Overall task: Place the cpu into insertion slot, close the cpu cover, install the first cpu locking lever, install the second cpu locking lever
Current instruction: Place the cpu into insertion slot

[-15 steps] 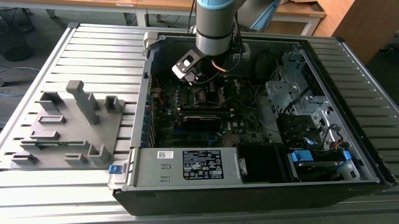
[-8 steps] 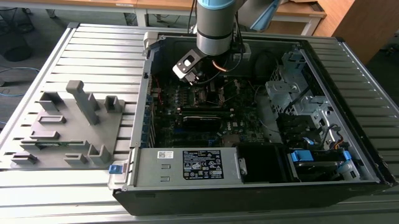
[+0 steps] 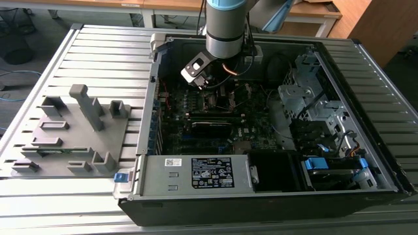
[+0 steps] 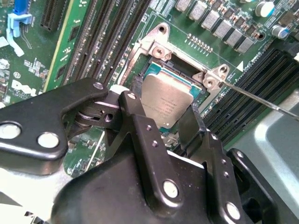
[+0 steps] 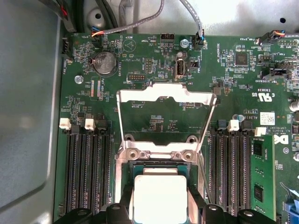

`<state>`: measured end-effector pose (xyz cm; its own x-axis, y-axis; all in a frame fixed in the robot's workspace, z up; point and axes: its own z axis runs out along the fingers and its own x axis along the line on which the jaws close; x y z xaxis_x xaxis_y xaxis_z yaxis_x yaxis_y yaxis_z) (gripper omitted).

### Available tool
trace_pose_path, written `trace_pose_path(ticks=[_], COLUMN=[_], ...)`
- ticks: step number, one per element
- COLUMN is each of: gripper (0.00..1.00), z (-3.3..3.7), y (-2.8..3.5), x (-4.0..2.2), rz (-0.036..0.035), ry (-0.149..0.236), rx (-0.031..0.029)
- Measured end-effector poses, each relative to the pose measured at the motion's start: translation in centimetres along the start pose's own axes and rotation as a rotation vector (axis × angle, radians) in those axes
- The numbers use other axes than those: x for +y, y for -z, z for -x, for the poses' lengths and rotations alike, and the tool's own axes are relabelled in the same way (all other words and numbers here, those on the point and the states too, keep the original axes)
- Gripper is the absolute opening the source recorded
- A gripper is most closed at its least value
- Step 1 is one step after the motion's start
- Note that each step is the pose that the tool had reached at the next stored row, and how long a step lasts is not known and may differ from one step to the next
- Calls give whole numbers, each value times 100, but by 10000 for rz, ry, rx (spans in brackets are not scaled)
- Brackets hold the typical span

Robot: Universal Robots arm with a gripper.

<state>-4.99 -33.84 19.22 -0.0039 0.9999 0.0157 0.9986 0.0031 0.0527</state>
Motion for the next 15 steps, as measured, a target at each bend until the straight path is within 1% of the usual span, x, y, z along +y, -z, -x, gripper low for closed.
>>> trace_pose_path(ticks=[9,10,12,13,15], gripper=[54,54,55,61,61], z=[-1,-2,-3,-2,-1], y=[-4,-6,-9,-7,-5], x=[1,2,2,1,1], rz=[2,12,10,6,3], ry=[0,1,2,1,0], rx=[2,9,13,8,2])
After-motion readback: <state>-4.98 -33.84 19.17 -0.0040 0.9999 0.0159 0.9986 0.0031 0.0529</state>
